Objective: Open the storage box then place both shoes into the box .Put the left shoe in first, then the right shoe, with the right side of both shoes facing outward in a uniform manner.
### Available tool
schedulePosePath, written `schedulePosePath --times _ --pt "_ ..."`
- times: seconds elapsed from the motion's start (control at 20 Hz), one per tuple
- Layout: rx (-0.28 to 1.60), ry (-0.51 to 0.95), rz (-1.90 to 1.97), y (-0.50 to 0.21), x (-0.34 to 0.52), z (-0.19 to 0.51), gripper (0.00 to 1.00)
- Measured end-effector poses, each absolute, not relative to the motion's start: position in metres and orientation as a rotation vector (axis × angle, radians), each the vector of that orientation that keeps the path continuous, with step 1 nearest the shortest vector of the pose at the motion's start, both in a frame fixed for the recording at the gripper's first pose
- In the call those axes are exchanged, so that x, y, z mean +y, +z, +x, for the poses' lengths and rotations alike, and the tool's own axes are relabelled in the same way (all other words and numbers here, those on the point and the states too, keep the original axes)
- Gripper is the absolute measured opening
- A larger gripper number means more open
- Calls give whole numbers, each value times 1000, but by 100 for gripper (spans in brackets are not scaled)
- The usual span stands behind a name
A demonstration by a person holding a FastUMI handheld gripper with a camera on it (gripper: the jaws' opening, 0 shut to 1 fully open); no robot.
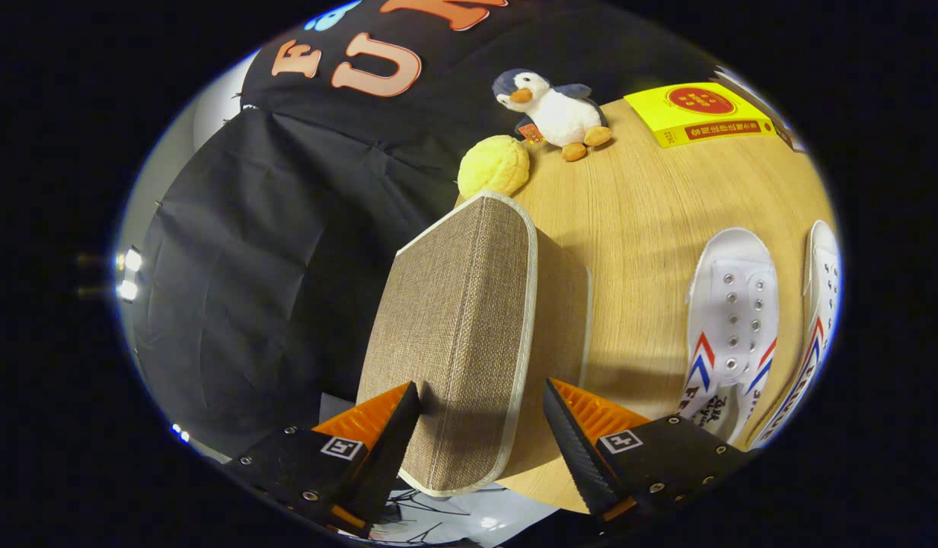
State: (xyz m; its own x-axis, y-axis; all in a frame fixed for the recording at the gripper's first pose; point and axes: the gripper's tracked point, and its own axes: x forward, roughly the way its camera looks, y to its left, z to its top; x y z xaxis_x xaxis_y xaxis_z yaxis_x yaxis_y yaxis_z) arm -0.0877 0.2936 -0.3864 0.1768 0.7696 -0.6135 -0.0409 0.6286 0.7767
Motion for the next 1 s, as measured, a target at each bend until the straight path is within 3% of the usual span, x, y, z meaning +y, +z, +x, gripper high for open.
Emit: schedulePosePath --times 0.35,0.6,0.75,1.0 --pt "1350 673 901 -386 306 -85 95" --pt "1322 679 978 -358 287 -81 74" --pt "1284 703 1041 -340 285 -74 69" --pt "1258 708 995 -336 296 -73 45"
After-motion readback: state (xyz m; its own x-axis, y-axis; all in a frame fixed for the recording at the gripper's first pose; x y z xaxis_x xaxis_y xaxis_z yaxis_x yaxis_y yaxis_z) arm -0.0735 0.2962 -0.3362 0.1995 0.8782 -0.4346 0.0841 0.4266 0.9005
